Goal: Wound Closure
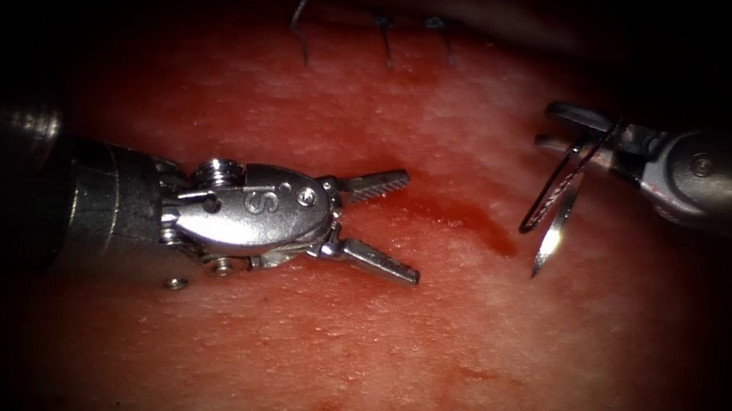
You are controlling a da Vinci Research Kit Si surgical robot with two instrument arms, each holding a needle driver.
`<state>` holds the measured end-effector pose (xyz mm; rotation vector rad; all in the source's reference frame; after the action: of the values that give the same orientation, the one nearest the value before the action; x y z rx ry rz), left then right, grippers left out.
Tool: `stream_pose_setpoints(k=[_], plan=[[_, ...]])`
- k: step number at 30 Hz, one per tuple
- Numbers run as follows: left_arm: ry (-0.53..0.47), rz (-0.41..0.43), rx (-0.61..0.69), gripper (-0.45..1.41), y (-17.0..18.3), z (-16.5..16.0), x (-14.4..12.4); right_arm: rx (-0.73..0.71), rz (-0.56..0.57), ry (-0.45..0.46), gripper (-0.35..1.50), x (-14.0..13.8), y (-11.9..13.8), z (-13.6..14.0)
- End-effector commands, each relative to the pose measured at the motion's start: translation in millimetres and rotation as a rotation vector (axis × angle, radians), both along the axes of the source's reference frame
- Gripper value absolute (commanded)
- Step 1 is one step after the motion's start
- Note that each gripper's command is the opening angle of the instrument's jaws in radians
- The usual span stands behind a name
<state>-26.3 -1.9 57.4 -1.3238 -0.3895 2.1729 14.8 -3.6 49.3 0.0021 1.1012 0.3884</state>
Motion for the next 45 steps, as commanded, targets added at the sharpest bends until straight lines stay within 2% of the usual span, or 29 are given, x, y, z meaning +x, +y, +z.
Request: stream_pose_setpoints(k=[1, 4, 5, 13, 20, 22, 30, 31, 35, 40, 45], plan=[[0.008, 0.01, -0.008, -0.08, 0.0, 1.1, -0.6, 0.002, -0.006, 0.011, -0.35, 0.6, 0.1, 0.9], [0.032, 0.043, -0.053, -0.43, -0.5, 3.6, -0.6, -0.001, -0.015, 0.019, -0.35, 0.4, 0.2, 1.3], [0.037, 0.048, -0.055, -0.45, -0.6, 4.1, -0.6, -0.002, -0.014, 0.017, -0.35, 0.3, 0.2, 1.4], [0.165, 0.169, -0.031, -0.45, -4.4, 6.4, -0.5, -0.005, -0.016, 0.011, -0.35, -0.1, 0.4, 1.9], [0.258, 0.205, 0.035, -0.3, -6.6, 8.3, 0.5, -0.008, -0.018, 0.014, -0.35, 0.2, 0.2, 2.1], [0.28, 0.217, 0.047, -0.2, -7.3, 9.0, 0.9, -0.012, -0.019, 0.028, -0.35, 0.5, 0.3, 2.1], [0.288, 0.212, 0.052, -0.11, -8.1, 8.5, 1.0, -0.085, -0.047, 0.119, -0.35, 2.2, -0.1, 2.7], [0.288, 0.209, 0.058, -0.11, -8.1, 7.7, 0.7, -0.139, -0.084, 0.16, -0.35, 3.1, -0.2, 3.4], [0.289, 0.2, 0.071, -0.11, -7.9, 6.6, 0.3, -0.228, -0.147, 0.179, -0.35, 4.4, -0.4, 4.7], [0.288, 0.205, 0.067, -0.1, -8.0, 5.8, 0.2, -0.313, -0.188, 0.218, -0.35, 6.5, 2.0, 6.3], [0.281, 0.199, 0.067, -0.1, -7.8, 5.7, 0.2, -0.392, -0.218, 0.25, -0.35, 8.6, 3.0, 6.7]])
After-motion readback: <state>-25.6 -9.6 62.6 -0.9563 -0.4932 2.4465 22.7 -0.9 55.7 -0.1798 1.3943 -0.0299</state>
